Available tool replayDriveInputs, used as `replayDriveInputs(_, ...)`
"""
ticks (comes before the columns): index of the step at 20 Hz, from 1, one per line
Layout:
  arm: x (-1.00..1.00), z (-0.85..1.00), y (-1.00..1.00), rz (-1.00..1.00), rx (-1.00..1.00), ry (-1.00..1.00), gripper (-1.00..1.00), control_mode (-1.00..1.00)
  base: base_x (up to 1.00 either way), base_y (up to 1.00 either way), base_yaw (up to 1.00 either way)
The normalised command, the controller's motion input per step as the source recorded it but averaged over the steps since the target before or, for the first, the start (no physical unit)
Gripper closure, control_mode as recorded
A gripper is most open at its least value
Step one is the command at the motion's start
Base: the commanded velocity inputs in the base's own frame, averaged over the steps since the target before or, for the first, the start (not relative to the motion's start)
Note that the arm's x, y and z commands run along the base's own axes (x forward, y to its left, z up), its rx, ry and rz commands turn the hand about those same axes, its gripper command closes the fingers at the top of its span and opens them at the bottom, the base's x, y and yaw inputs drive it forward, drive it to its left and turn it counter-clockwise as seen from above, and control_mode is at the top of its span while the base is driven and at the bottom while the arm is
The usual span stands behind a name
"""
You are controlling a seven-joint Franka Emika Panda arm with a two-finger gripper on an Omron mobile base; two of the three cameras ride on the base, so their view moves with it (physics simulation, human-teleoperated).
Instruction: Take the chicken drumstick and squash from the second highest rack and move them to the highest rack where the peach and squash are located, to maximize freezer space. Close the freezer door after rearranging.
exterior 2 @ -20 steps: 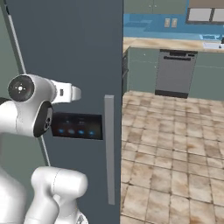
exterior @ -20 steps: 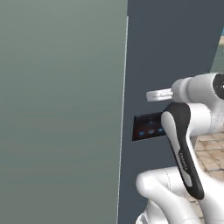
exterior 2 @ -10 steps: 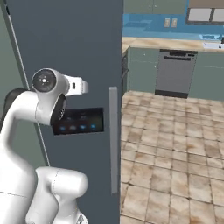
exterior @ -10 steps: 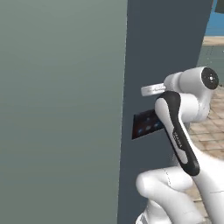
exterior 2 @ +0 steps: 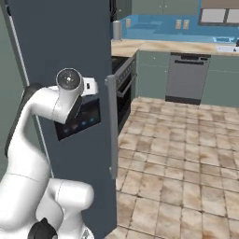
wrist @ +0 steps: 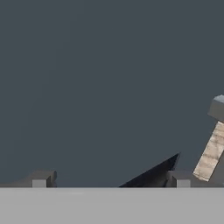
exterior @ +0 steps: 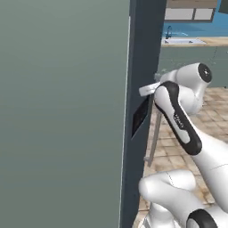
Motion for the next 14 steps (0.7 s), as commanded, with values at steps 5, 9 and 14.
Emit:
replayDriveInputs(5, 0.22, -0.42, 0.20, 0.34, -0.07, 0.00, -1.00, -1.00, 0.00, 0.00, 0.00)
replayDriveInputs(9, 0.19, -0.32, 0.24, 0.35, -0.03, 0.02, -1.00, -1.00, 0.00, 0.00, 0.00)
replayDriveInputs(14, 0.32, -0.24, 0.26, 0.41, 0.00, 0.08, -1.00, -1.00, 0.00, 0.00, 0.00)
